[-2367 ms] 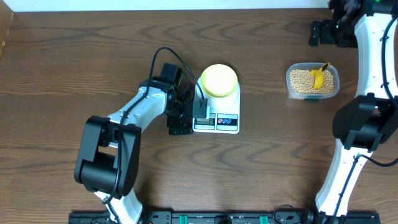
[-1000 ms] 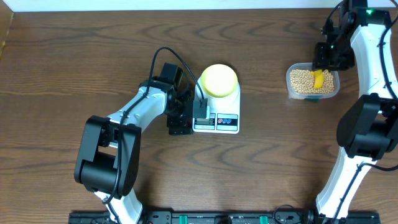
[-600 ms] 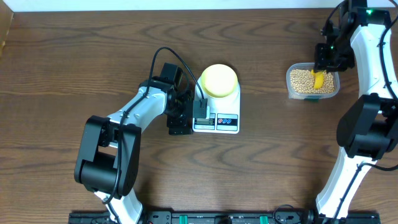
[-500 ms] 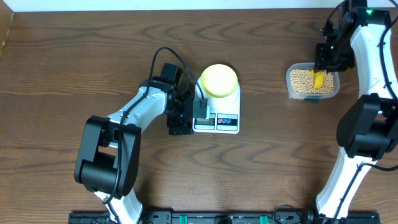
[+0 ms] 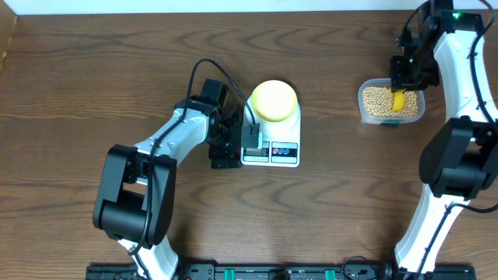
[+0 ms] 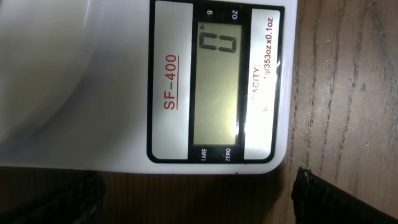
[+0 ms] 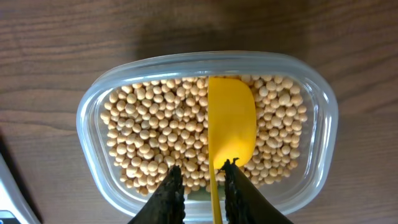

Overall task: Scoop item into bowl and weigh 50g on scale
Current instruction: 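Lower the right gripper onto the yellow scoop handle and close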

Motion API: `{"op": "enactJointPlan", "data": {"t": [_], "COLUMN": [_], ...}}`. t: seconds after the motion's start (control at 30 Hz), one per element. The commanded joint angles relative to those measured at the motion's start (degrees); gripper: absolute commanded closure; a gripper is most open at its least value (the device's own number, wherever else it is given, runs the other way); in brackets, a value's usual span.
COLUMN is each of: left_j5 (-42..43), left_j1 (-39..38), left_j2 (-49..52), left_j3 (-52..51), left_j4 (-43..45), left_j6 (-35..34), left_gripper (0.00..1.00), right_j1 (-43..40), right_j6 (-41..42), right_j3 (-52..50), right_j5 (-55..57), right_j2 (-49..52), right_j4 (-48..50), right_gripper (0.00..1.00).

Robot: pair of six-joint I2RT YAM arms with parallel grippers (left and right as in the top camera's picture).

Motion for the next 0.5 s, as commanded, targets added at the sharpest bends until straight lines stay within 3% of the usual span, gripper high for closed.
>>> {"op": "enactJointPlan", "data": {"t": [0.0, 0.27, 0.47], "left_j5": [2.1, 2.1, 2.1], "left_j1": [0.0, 0.0, 0.0], "left_j2": [0.3, 0.3, 0.3], "left_j3": [-0.7, -0.7, -0.7], "left_j4": [0.0, 0.0, 0.0], "left_j6": [-0.5, -0.5, -0.5], "left_gripper": [0.02, 0.02, 0.02], "right_j1": [0.5, 0.4, 0.7], "right_j6": [0.3, 0.4, 0.3], "right_j3": [-0.4, -0.4, -0.4], "right_j5": [0.1, 1.8, 1.7], "right_j2": [-0.1, -0.1, -0.1], "right_j4": [-0.4, -1.0, -0.5], "right_gripper": [0.77, 0.87, 0.88]}}
